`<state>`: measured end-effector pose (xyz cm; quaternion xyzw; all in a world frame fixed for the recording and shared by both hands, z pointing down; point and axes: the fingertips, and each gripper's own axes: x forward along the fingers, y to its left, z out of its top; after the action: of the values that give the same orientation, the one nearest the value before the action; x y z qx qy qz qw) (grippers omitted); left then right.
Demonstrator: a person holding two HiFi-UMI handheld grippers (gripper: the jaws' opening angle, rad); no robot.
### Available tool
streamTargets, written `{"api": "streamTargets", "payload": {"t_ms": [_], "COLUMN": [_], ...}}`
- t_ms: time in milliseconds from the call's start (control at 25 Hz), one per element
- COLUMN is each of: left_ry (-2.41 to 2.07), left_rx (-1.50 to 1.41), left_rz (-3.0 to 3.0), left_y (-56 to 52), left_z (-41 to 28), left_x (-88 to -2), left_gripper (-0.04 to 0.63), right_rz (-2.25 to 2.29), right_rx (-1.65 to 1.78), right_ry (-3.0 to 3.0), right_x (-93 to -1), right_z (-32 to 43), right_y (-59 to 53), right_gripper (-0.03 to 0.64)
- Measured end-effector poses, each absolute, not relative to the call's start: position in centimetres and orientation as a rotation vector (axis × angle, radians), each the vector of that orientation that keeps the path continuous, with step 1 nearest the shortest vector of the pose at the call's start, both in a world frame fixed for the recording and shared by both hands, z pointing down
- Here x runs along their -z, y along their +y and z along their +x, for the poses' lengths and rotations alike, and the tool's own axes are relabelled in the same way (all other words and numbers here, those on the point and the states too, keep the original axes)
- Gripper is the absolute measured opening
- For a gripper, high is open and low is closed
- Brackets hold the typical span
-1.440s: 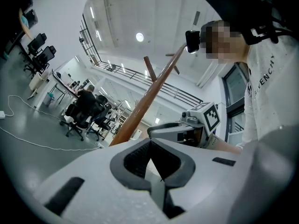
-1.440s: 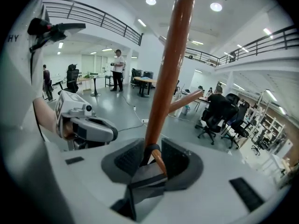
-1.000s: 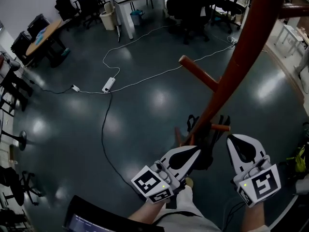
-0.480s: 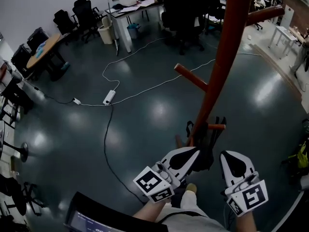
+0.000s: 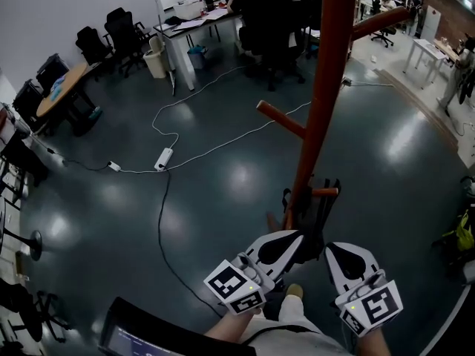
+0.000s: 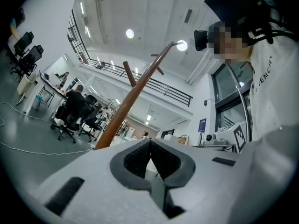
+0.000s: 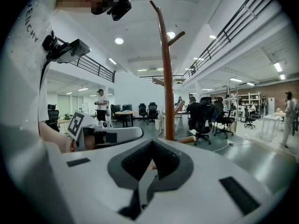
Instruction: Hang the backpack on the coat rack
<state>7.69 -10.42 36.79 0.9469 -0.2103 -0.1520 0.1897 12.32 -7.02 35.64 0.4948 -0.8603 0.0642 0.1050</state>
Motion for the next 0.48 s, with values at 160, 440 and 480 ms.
{"api": "streamTargets", "payload": {"t_ms": [160, 440, 480], "left_ry": [-0.584, -0.595, -0.598], "left_rx": [0.427, 0.419, 0.418], "left_rz": [2.656, 2.651, 2.648], "left_y": [-10.0, -9.4, -9.4], "left_z": [7.6, 7.3, 7.3], "left_x": [-37.0, -37.0, -37.2], "left_gripper": [0.009, 0.009, 0.009], "right_rz": [1.465, 1.474, 1.471], "right_rx": [-0.205, -0.237, -0.242], "right_ry": [-2.529, -2.531, -2.53], "right_x": [-36.1, -36.2, -36.4], "right_z": [12.2, 12.1, 12.0], "right_y": [-6.5, -5.8, -5.8], "right_gripper": [0.017, 0.017, 0.017]}}
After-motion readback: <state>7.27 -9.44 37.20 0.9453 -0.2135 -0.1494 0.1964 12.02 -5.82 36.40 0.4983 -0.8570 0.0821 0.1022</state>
